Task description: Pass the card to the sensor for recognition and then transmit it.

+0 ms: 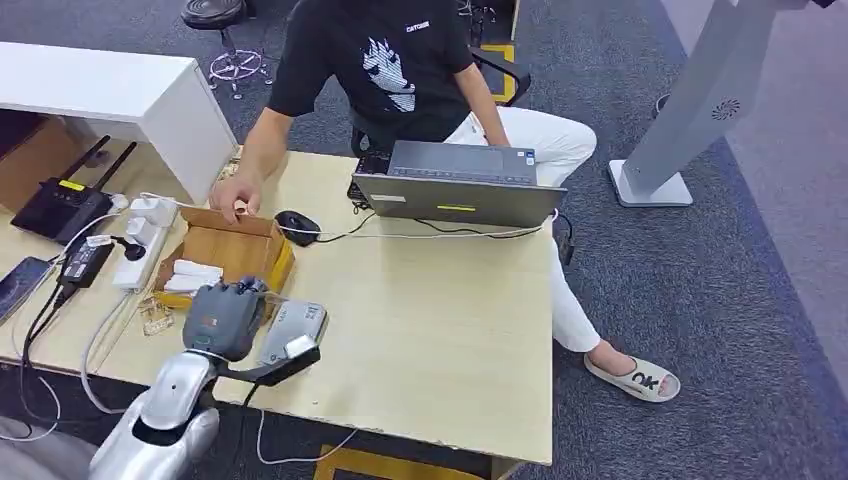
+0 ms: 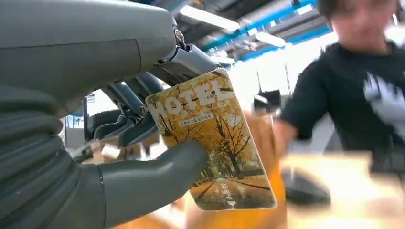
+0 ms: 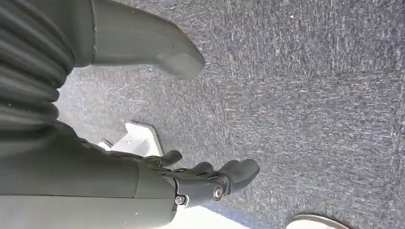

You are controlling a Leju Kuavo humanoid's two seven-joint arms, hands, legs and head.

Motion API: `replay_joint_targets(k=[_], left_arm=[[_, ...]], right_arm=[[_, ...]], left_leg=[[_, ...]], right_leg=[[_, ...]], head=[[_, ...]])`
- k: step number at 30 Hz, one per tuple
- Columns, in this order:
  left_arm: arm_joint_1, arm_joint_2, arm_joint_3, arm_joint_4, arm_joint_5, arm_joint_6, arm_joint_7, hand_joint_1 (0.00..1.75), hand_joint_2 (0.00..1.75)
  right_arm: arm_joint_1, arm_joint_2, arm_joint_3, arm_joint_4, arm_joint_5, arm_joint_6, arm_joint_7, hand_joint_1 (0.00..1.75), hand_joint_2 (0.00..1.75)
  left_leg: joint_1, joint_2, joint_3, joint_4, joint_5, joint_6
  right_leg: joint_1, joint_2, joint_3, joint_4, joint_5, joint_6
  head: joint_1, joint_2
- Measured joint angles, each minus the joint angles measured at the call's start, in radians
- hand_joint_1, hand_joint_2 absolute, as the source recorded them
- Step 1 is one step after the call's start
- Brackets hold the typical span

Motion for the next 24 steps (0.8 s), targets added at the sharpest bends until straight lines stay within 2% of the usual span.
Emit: replay_joint_targets(k=[4, 9, 24], left_arm=[[-0.089, 0.0, 0.021, -0.092, 0.028, -0.046, -0.008, 1.75, 1.75], [-0.159, 0.006, 0.022, -0.151, 0.014, -0.063, -0.006, 1.75, 1.75], [-0.257, 0.046, 0.029, -0.173, -0.014, -0.067, 0.032, 1.75, 1.75]], right_arm=[[-0.001, 0.0, 0.0, 0.0, 0.023, 0.0, 0.0, 0.0, 1.75], [-0.001, 0.0, 0.0, 0.001, 0.034, 0.0, 0.0, 0.0, 1.75], [-0.001, 0.0, -0.004, 0.007, 0.049, -0.003, 0.024, 0.0, 1.75]], left_leg=[[0.0, 0.0, 0.0, 0.0, 0.0, 0.0], [0.0, 0.0, 0.0, 0.0, 0.0, 0.0], [0.0, 0.0, 0.0, 0.0, 0.0, 0.0]], right_leg=[[0.0, 0.0, 0.0, 0.0, 0.001, 0.0], [0.0, 0.0, 0.0, 0.0, 0.001, 0.0], [0.0, 0.0, 0.0, 0.0, 0.001, 0.0]], head=[[0.0, 0.0], [0.0, 0.0], [0.0, 0.0]])
